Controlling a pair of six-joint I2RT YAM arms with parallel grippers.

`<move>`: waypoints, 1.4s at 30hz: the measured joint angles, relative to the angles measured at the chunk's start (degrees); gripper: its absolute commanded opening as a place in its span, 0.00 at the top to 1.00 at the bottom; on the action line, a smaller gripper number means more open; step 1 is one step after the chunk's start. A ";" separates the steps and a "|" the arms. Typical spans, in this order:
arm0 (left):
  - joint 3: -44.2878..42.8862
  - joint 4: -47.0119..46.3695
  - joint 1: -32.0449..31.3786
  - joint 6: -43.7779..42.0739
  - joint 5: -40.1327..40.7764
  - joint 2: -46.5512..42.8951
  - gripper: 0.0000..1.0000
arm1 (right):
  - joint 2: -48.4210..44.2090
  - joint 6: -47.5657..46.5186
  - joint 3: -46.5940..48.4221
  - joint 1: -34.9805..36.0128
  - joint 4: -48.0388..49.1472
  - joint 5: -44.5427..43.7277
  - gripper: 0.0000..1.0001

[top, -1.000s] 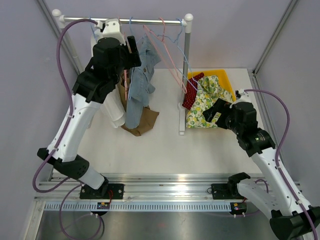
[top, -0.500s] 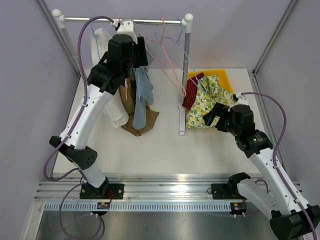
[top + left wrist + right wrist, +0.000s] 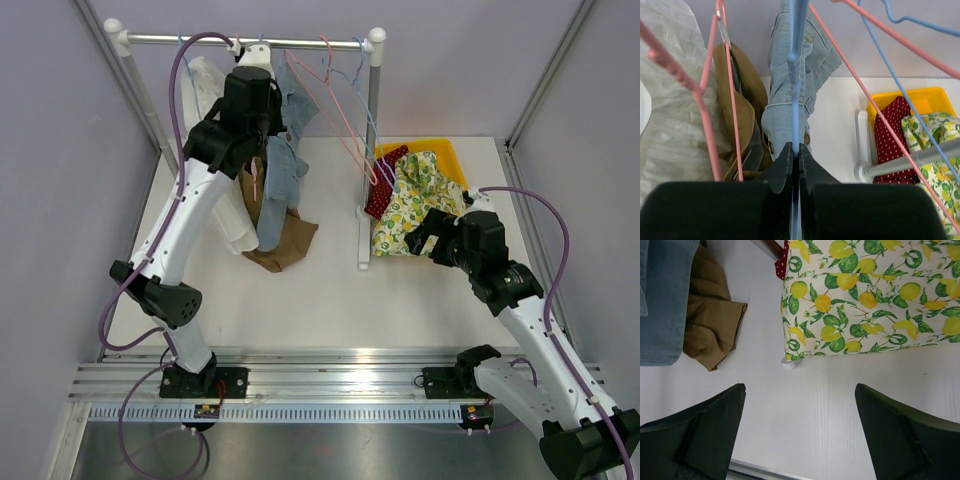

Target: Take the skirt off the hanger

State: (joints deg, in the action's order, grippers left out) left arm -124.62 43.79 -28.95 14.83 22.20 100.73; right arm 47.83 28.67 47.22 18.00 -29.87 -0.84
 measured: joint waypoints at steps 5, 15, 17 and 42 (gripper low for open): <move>-6.43 7.15 -0.31 -0.28 -0.63 -0.09 1.00 | 0.46 -0.63 2.56 0.35 -0.04 5.01 0.02; -11.56 10.64 -2.62 -1.49 -0.48 -5.77 1.00 | 6.91 -3.65 23.80 8.81 1.33 6.73 0.02; -11.58 10.60 -2.84 -1.79 -0.31 -6.86 1.00 | 7.76 -4.04 25.42 11.15 1.42 6.32 0.02; 0.98 10.58 -10.80 2.03 3.58 -19.39 1.00 | 40.74 -10.08 49.35 55.21 -1.25 -27.96 0.02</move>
State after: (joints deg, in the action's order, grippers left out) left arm -123.63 54.37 -39.75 16.86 25.78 81.34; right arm 88.58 18.59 96.57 73.21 -31.11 -28.80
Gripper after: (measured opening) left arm 0.024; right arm 0.993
